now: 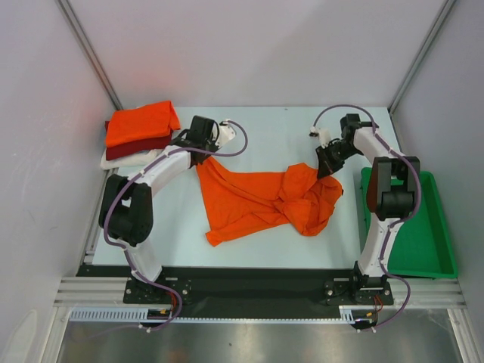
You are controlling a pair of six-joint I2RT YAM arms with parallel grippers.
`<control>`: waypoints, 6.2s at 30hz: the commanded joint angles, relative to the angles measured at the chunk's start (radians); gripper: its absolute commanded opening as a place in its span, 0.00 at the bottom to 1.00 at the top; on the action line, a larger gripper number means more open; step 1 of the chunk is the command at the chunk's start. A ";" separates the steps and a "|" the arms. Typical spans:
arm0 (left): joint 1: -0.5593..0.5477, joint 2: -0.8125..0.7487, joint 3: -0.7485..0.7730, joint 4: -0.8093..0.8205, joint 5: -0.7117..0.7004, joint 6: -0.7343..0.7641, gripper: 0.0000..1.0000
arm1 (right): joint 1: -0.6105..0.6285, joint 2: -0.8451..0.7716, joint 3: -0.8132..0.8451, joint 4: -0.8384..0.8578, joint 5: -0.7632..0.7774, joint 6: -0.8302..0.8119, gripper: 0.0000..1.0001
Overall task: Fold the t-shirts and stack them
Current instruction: Flatten the tshirt out, then fold the tshirt
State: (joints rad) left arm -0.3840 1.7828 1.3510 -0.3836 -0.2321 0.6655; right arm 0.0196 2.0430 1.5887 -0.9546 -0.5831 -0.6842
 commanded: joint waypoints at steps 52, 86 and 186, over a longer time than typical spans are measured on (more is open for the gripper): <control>-0.073 -0.852 0.508 -0.274 0.088 -0.009 0.00 | -0.194 -1.121 0.522 0.240 0.215 0.509 0.00; -0.018 -0.683 0.415 -0.116 0.031 0.074 0.00 | -0.234 -0.828 0.410 0.619 0.221 0.489 0.00; 0.243 0.198 0.291 0.207 0.149 0.066 0.01 | -0.012 0.269 0.640 0.668 0.269 0.281 0.00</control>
State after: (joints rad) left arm -0.1520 2.1403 1.6752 -0.1989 -0.1234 0.7338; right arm 0.0177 2.5011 2.2543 -0.2676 -0.2913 -0.3763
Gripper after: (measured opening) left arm 0.008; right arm 0.010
